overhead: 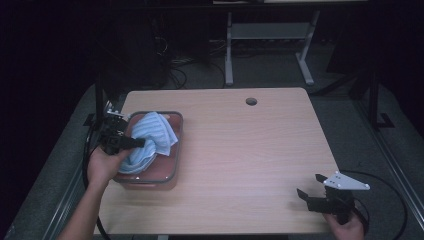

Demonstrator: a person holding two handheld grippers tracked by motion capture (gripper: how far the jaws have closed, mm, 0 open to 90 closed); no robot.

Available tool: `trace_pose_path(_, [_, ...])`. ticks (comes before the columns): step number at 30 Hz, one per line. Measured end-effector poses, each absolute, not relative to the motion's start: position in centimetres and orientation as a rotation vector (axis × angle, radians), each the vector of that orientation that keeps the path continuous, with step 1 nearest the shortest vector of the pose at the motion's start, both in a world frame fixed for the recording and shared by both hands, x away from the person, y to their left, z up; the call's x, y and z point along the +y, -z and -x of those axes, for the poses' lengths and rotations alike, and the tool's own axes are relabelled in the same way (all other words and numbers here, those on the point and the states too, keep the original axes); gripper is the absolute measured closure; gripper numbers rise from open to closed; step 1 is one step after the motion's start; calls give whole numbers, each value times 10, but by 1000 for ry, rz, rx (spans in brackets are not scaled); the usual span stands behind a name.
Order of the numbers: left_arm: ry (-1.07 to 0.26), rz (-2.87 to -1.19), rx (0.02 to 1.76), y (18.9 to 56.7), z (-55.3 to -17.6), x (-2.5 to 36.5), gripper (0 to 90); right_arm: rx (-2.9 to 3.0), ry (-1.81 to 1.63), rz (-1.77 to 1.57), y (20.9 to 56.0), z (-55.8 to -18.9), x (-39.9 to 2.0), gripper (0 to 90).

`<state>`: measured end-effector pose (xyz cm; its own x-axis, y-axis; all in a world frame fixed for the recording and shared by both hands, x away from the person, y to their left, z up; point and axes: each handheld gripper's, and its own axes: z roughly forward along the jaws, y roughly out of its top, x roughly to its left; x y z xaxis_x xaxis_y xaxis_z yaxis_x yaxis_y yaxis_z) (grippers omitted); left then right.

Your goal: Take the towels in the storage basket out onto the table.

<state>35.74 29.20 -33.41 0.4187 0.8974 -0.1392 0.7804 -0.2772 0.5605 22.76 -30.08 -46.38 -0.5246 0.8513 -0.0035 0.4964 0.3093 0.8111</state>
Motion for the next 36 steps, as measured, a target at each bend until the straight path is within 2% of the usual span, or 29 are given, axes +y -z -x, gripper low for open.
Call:
trace_pose_path(18, [-320,-2131,1344,302,-354,283,732,2145,-1092,-1205,465,-229,-300,141])
trace_pose_path(36, [-309,-2144,1274,284,-358,262,732,2143,-1089,-1211,466,-229,-302,141])
